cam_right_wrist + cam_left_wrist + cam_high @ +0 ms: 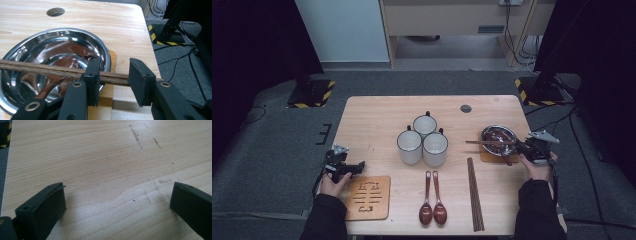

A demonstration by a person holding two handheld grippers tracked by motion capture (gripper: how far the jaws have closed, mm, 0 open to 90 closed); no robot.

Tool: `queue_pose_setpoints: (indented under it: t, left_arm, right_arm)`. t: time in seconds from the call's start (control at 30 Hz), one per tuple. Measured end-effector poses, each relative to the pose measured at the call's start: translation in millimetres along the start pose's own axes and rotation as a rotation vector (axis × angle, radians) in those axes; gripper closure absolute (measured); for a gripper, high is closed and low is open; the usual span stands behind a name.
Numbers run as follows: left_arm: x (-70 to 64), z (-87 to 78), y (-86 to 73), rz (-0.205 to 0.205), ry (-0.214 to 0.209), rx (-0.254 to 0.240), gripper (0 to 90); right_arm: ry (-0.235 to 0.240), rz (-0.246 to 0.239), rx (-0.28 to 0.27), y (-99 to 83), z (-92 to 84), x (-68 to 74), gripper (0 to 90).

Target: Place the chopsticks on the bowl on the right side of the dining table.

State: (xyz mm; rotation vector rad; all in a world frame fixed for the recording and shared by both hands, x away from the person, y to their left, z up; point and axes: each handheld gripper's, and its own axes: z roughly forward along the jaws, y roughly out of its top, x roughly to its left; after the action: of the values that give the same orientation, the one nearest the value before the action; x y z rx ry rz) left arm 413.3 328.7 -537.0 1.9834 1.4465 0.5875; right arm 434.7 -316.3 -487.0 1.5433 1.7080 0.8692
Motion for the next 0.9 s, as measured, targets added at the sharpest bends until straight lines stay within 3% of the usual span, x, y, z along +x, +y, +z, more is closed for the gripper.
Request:
queue_pose_setpoints:
  t: [0.9]
  left_arm:
    - [0.0,0.0,0.0,0.000,0.000,0.000,0.0]
  right_arm:
    - [0.015,-0.005,-0.004,1.5,0.7,4.9,61.3]
